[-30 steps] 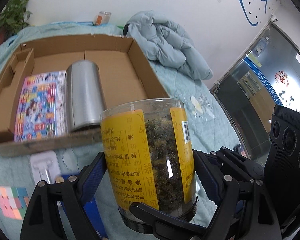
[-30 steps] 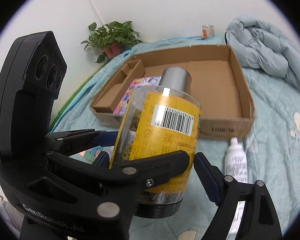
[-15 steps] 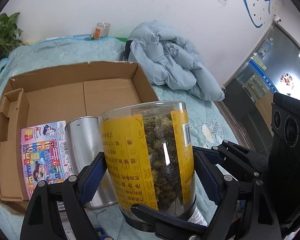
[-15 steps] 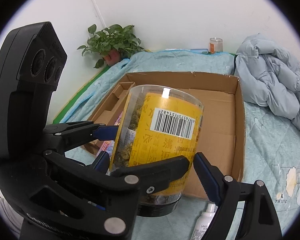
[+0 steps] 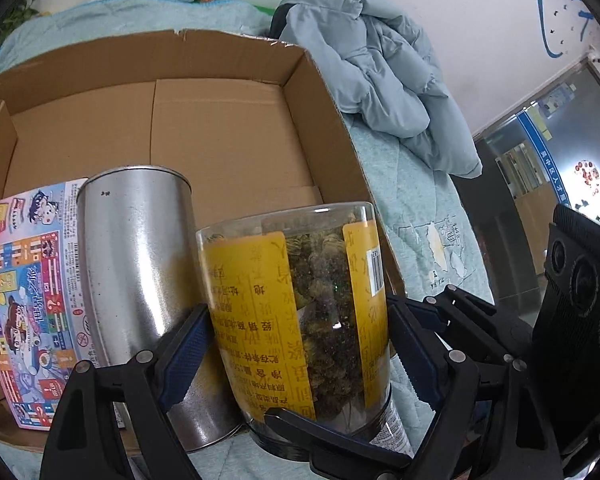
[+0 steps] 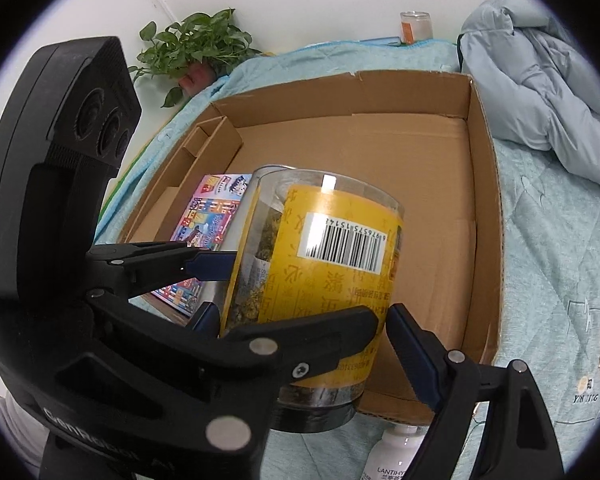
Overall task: Organize rigid objects
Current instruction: 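Lower the jar beside the silver can and open both grippers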
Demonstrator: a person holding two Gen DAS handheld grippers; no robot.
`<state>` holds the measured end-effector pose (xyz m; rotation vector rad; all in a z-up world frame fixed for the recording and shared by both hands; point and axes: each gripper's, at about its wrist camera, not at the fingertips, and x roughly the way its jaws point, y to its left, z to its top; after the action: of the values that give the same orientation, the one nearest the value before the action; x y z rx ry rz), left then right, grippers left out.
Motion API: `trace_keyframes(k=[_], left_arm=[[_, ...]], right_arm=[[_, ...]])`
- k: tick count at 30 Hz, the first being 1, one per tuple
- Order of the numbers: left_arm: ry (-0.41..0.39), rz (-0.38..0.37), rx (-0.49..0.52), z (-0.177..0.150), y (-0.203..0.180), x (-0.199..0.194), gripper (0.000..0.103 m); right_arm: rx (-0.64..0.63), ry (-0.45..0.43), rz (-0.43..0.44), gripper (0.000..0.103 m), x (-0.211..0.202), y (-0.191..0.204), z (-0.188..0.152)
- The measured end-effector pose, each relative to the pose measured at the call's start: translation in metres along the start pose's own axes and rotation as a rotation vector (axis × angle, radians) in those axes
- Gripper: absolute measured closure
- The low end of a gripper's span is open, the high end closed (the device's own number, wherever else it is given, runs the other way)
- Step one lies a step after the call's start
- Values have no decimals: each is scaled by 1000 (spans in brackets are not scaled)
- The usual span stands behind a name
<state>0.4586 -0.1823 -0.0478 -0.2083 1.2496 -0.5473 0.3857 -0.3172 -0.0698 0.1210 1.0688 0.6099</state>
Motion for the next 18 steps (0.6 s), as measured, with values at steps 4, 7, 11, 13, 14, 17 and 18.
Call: trace_keyframes(k=[4,7,11,13,14,17,18], left_arm=[[-15,39,15,0,-2,-2,20],[-48,83,38,-3,-3,-15,20],[-92,122,38,-10,3,-32,22],[-121,141,34,-17,8,-43,22],[-142,151,33,-22,10,-50,22],[-202,180,32,-38,16,-69,22],[-238,202,32,-47,19,-78,22]], right_arm=[[29,2,-4,19,3,-6,-1],[61,9,-25,20,9,-12,-2],[126,7,-8,20,16,-21,-5],[146,6,-8,20,17,-24,-5],[148,11,-16,20,18,-24,-5],[137,2,-41,20,16,-20,-10],[137,-11,-35,20,12,-18,-13]])
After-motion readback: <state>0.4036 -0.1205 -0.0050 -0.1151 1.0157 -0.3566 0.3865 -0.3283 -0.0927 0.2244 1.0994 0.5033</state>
